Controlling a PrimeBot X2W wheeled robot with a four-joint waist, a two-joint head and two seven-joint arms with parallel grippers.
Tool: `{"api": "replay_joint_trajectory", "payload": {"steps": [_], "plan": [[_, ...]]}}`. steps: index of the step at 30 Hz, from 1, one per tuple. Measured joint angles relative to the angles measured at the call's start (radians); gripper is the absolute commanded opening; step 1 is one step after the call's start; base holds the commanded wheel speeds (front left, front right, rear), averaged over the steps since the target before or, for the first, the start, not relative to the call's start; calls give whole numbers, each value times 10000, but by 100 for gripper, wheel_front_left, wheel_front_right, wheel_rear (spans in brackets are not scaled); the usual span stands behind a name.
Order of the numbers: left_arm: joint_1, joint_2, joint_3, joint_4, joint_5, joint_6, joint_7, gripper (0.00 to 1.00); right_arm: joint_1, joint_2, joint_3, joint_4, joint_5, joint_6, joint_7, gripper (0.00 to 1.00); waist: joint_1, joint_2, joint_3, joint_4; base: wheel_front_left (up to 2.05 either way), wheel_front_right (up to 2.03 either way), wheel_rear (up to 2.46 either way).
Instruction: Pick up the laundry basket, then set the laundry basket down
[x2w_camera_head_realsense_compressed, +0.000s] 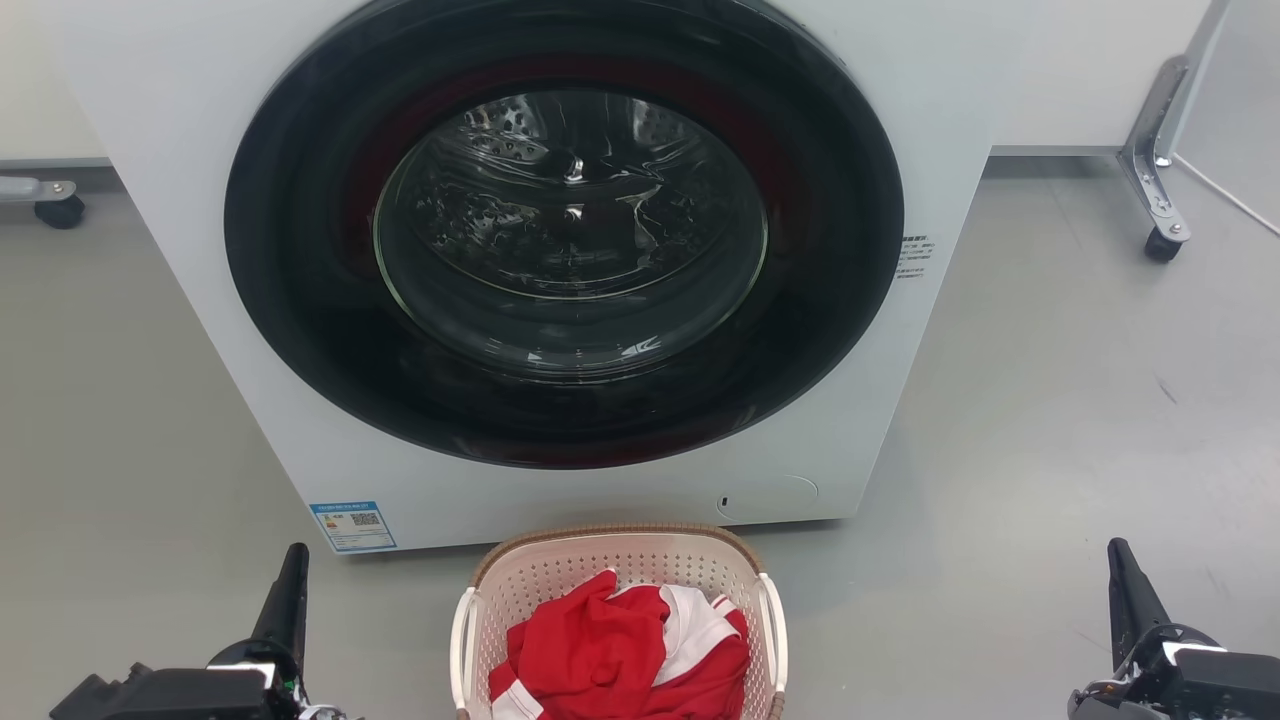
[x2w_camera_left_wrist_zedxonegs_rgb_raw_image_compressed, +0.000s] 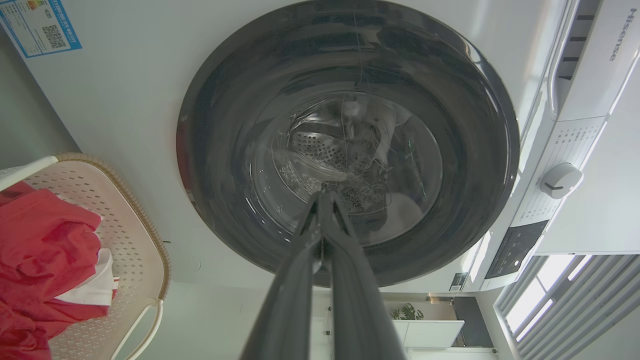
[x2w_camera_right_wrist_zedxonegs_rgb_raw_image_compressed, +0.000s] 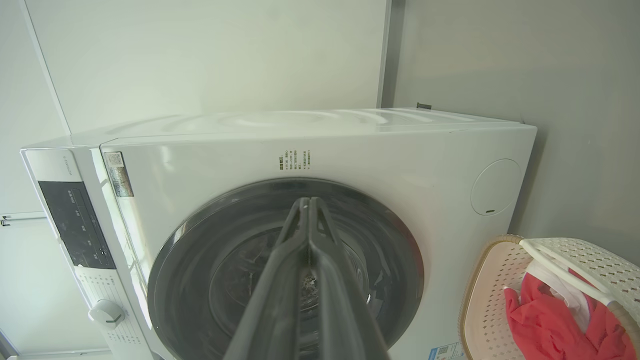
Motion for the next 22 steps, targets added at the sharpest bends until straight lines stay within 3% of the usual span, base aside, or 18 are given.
{"api": "replay_joint_trajectory", "payload": {"steps": [22], "plan": [[0,-2,0,-2,0,0,0,0,0,0,0,-2,0,0,0,0,0,0,1,0,0,0,0]]}}
